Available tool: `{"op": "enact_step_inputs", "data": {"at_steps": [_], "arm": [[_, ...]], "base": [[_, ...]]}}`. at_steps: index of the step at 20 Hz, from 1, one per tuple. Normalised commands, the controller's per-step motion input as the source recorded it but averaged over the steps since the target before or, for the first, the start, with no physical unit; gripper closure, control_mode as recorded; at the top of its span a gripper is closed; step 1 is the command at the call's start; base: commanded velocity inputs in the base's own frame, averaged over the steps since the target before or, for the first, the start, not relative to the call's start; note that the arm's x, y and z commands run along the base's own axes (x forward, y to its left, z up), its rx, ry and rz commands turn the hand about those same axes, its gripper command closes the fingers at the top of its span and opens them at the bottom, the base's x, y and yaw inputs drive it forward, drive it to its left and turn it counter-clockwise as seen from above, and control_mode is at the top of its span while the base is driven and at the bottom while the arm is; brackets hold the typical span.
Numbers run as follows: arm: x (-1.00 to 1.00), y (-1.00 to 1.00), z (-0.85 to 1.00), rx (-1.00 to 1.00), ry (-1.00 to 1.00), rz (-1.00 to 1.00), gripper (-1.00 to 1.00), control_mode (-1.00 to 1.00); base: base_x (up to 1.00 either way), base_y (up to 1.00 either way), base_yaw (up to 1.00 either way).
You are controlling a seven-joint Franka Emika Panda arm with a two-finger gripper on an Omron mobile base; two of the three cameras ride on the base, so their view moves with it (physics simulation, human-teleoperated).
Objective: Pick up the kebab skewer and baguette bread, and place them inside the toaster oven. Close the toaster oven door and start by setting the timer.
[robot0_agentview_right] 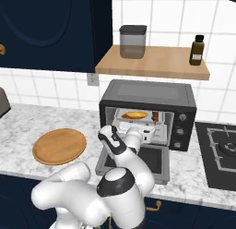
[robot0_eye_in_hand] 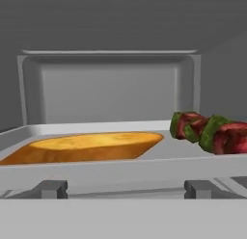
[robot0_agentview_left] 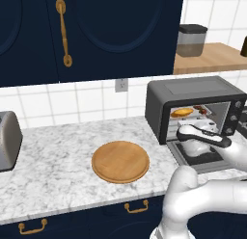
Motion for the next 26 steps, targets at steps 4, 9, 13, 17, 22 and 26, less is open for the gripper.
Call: {"op": "enact_step_inputs", "data": {"at_steps": [4,9,13,17,22,26], "arm": [[-0.69,0.0,0.13,0.0,0.0,0.0,-1.0,-1.0],[-0.83,-0.04,0.28,0.0,0.02,0.0,-1.0,-1.0],[-0.74,-0.13,0.33,0.0,0.06,0.0,-1.0,-1.0],[-0.66,-0.38,0.32,0.0,0.09,0.0,-1.0,-1.0],[-0.62,-0.47,0.33,0.0,0.11,0.0,-1.0,-1.0],[-0.66,-0.54,0.36,0.0,0.13,0.0,-1.0,-1.0]], "base": [[0.0,0.0,0.0],[0.0,0.0,0.0],[0.0,0.0,0.0],[0.0,0.0,0.0],[0.0,0.0,0.0],[0.0,0.0,0.0]]}}
